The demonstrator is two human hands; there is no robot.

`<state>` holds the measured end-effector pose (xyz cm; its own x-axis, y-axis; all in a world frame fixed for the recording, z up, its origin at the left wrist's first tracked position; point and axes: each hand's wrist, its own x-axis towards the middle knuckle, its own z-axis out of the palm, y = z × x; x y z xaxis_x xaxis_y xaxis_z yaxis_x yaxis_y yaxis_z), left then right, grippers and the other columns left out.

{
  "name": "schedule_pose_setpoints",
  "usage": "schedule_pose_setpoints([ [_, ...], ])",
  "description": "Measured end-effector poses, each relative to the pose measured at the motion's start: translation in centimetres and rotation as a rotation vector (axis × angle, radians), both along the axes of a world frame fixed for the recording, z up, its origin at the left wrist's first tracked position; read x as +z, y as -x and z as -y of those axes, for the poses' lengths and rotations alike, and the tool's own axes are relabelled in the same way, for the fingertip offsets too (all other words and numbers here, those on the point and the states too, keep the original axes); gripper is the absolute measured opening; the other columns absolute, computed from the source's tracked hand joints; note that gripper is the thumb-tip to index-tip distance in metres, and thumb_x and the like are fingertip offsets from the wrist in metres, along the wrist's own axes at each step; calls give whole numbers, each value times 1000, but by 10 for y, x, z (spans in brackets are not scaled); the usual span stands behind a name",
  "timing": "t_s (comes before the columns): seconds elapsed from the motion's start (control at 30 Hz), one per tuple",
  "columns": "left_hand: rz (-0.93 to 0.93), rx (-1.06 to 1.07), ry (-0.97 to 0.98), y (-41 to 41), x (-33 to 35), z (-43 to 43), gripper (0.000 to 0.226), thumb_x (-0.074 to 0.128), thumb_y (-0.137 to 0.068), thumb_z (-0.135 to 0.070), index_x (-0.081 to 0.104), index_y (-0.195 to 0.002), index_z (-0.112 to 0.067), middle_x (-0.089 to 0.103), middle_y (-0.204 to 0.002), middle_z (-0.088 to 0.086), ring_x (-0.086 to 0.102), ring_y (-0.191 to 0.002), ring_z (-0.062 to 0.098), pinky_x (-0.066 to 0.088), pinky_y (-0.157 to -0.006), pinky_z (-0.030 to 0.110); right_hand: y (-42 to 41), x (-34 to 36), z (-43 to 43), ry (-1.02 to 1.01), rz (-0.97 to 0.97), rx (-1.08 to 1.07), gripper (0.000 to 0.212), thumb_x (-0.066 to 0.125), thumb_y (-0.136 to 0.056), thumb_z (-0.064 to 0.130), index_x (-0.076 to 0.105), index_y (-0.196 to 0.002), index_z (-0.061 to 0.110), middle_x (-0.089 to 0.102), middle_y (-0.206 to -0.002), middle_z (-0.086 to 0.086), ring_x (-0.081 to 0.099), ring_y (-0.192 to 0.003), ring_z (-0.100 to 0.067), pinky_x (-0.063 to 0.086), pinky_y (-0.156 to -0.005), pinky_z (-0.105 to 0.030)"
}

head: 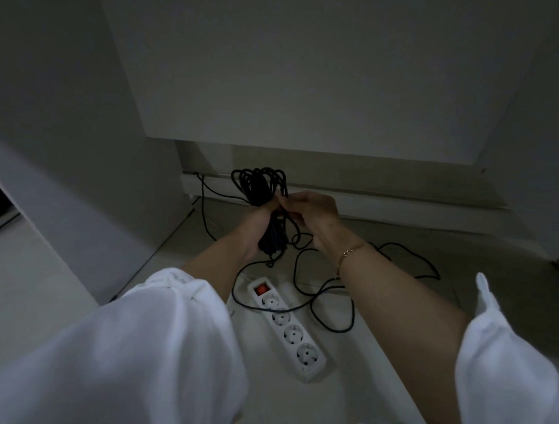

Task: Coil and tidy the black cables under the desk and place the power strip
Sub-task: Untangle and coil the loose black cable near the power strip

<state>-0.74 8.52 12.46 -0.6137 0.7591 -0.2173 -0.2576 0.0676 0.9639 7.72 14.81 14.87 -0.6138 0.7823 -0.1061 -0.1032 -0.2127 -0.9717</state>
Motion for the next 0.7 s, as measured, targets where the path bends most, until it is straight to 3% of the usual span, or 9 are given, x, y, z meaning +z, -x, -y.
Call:
schedule_pose_setpoints([
  [0.13, 25, -61, -46, 3, 3, 2, 36, 46, -95, -45, 66, -105, -17, 72, -89, 2, 67, -77, 11, 55, -69, 23, 0, -2, -3, -118, 73, 83, 22, 64, -81, -8, 64, -103, -3, 60, -71, -2, 58, -49, -4, 47, -44, -8],
  [0.2, 39, -77, -59, 4, 4, 0, 34, 48, -93, -46, 66, -98, -17, 71, -91, 5, 68, -79, 15, 55, -79, 28, 3, -4, -4, -142, 91, 87, 19, 62, -81, -9, 65, -98, 0, 61, -70, -3, 59, -50, -6, 49, -46, -11],
  [0.33, -6, -109, -124, 7, 1, 0, 26, 53, -94, -33, 68, -100, -12, 72, -94, 6, 70, -80, 15, 57, -77, 27, 9, -6, -4, -192, 146, 3, 17, 63, -79, -8, 64, -72, 7, 62, -67, -4, 58, -56, -13, 51, -47, -14],
  [0.43, -69, -65, -119, 12, 1, 3, 24, 61, -90, -21, 65, -108, -6, 71, -99, 8, 70, -80, 13, 57, -72, 23, 10, -6, -3, -241, 170, 24, 15, 63, -78, -10, 69, -89, -1, 61, -66, -1, 57, -55, -12, 50, -46, -10],
  [0.53, -113, 79, -81, 13, 1, 2, 28, 69, -85, -22, 66, -107, -5, 70, -103, 12, 69, -87, 19, 57, -81, 31, 10, -5, -2, -136, 132, 69, 23, 59, -80, -11, 67, -101, -6, 62, -70, 0, 57, -58, -11, 50, -49, -8],
  [0.7, -146, 301, -35, 14, -1, 0, 36, 69, -84, -24, 63, -114, -4, 66, -102, 8, 64, -88, 20, 52, -78, 27, 11, 1, 3, 140, 37, -25, 18, 67, -79, -4, 56, -90, 5, 60, -67, -7, 55, -53, -12, 44, -37, -12],
])
